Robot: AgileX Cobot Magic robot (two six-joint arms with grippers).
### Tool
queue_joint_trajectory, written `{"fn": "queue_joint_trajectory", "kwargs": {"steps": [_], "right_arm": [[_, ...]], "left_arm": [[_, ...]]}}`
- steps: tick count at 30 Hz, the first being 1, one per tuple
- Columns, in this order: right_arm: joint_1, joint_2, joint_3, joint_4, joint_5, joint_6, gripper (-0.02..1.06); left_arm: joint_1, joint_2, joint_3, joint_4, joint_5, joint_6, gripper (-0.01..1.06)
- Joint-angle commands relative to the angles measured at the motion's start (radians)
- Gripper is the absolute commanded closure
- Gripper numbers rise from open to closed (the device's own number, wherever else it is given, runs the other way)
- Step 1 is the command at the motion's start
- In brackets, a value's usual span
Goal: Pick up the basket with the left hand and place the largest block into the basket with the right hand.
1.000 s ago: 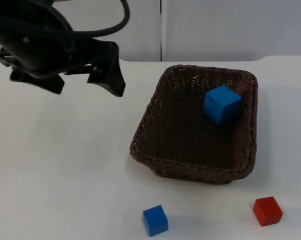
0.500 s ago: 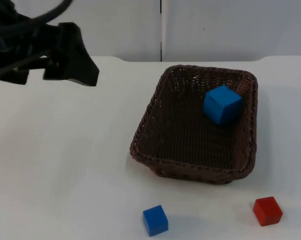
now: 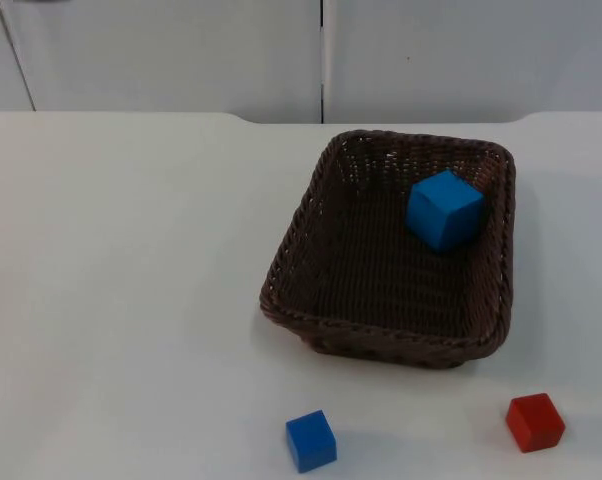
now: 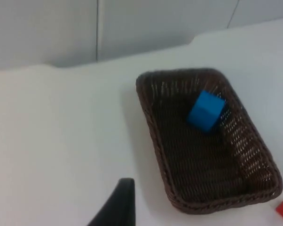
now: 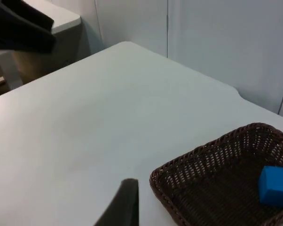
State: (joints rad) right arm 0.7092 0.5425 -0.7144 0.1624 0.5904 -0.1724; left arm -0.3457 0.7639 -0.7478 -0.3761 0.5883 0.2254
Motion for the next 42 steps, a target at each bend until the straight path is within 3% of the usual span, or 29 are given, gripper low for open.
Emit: {"fn": "queue_joint_trajectory", "kwargs": {"steps": [1,7,10,20,26,32,40,42], "right_arm": [[0.002,-0.034,0.022,-0.002,-0.012,0.004,0.14],[0.002,-0.146,0.081,-0.002,0.026,0.011,0.14],[0.002,-0.207,0.086,-0.002,0.095,0.023,0.14],[0.002,-0.353,0.128,-0.004,0.198,0.027,0.14],[0.002,-0.423,0.131,-0.004,0.233,0.041,0.14],[0.002,-0.488,0.131,-0.011,0.301,0.046,0.14],[0.002,-0.543,0.131,-0.109,0.408,0.142,0.14],[0.002,-0.543,0.131,-0.109,0.425,0.142,0.14]], "left_arm": [[-0.004,-0.052,0.005,0.025,0.025,-0.007,0.0],[-0.004,-0.183,0.005,0.095,0.106,-0.033,0.0],[-0.003,-0.265,0.005,0.203,0.17,-0.121,0.0],[-0.003,-0.475,0.005,0.376,0.34,-0.234,0.0],[-0.003,-0.571,0.005,0.421,0.409,-0.255,0.0],[-0.003,-0.682,0.005,0.488,0.496,-0.365,0.0],[-0.003,-0.764,0.019,0.496,0.597,-0.391,0.0],[-0.003,-0.764,0.054,0.494,0.585,-0.391,0.0]]}}
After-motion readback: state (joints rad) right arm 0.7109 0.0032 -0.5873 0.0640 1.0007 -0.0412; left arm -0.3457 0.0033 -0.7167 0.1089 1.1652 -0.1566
